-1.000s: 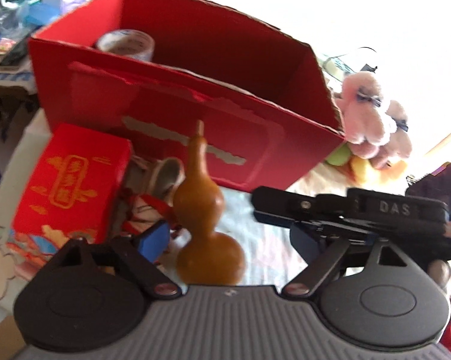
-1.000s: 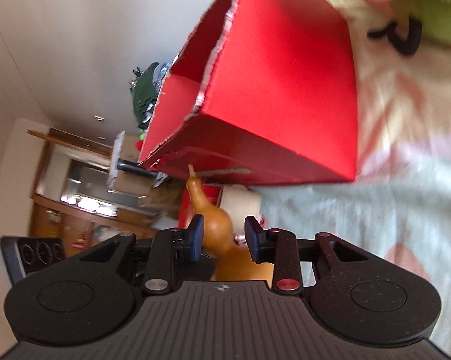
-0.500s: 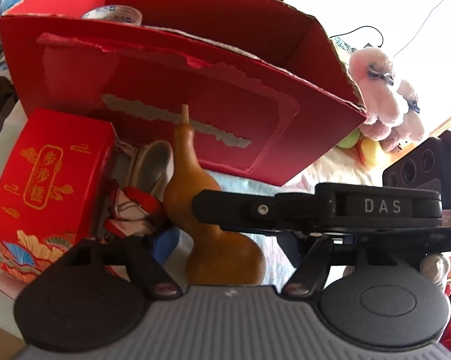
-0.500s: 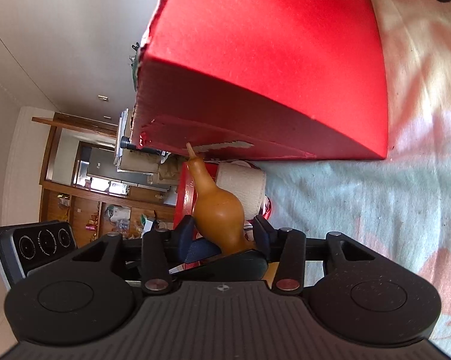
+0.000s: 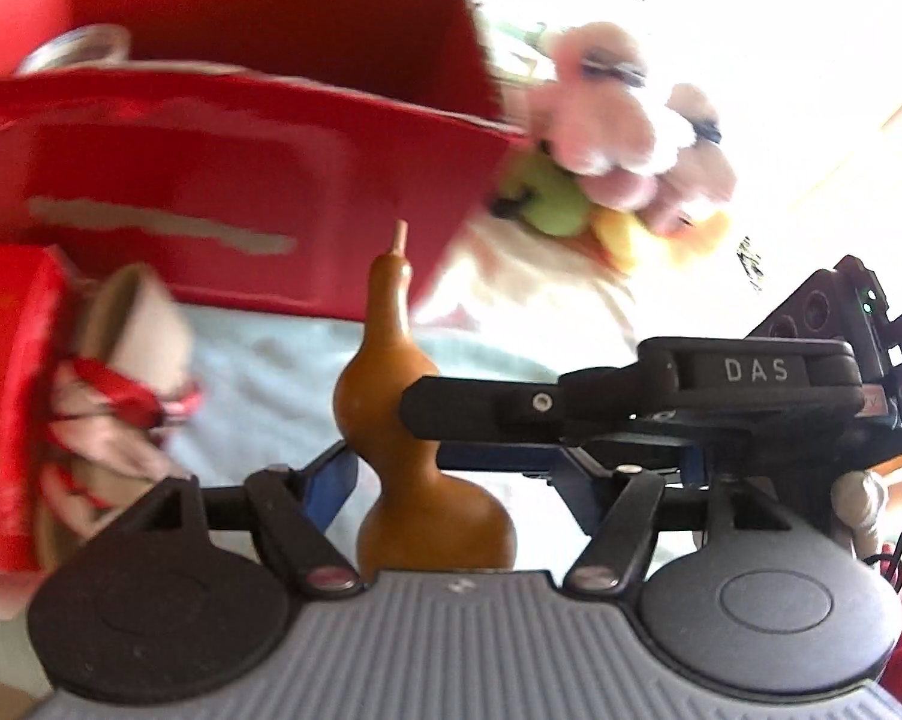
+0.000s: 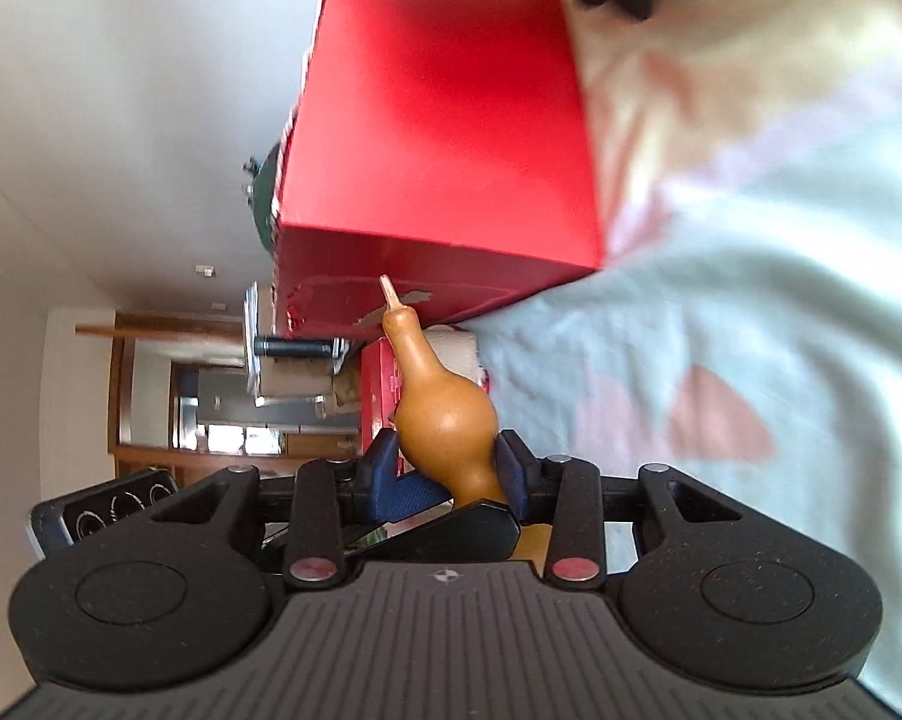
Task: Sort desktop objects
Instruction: 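Lift the gourd with the right gripper and carry it over the red box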
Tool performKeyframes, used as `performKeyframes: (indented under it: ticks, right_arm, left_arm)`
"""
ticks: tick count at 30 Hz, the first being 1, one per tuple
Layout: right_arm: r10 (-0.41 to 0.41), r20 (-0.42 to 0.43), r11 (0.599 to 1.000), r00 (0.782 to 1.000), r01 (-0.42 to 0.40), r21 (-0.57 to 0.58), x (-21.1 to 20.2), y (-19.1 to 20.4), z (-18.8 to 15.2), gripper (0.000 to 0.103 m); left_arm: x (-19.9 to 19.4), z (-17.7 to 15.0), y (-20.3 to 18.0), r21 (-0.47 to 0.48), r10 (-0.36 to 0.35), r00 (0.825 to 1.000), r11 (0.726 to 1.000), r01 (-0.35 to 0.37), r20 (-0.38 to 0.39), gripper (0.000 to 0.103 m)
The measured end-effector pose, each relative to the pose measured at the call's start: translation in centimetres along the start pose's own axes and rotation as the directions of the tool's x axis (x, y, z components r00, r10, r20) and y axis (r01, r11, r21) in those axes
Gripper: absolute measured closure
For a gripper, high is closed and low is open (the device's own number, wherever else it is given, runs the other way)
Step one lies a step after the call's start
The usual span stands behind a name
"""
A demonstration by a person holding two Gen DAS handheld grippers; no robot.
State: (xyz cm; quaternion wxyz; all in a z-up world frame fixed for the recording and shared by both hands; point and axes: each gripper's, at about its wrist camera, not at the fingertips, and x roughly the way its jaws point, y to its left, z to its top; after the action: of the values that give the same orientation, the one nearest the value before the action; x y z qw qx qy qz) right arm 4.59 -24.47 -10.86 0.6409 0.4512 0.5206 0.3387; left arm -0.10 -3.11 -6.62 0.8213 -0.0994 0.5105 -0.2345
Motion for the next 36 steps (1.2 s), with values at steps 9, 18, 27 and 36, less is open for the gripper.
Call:
performKeyframes:
  ticks: [9,18,27,36]
  right_arm:
    - [0.044,0.181,0.999,0.982,-0.038,-0.035,-7.8,2.5,-0.7,0.064]
    - [0.113,0.260,0.970,0.959,-0.050,-0.240,-8.7,11.6,3.3,0.064]
    - [0.127,0.217,0.963,0.968,-0.068,-0.260,0.5,17.3,9.3,0.064]
    - [0.007,0.093,0.999,0.996,-0.003,-0.045,10.4,14.5,12.4,0.064]
  left_arm:
    - [-2.0,2.4,-6.5,0.181,-0.106,0.989,0.980,0.086,0.100,0.034]
    - [-7.7,8.9,-8.1,0.321,-0.171,0.950,0.943,0.082,0.260,0.034]
    - [-11.6,16.4,0.2,0.311,-0.132,0.952,0.950,0.042,0.275,0.033]
    - [-6.3,18.8,9.9,0.157,-0.117,0.990,0.982,0.104,0.079,0.033]
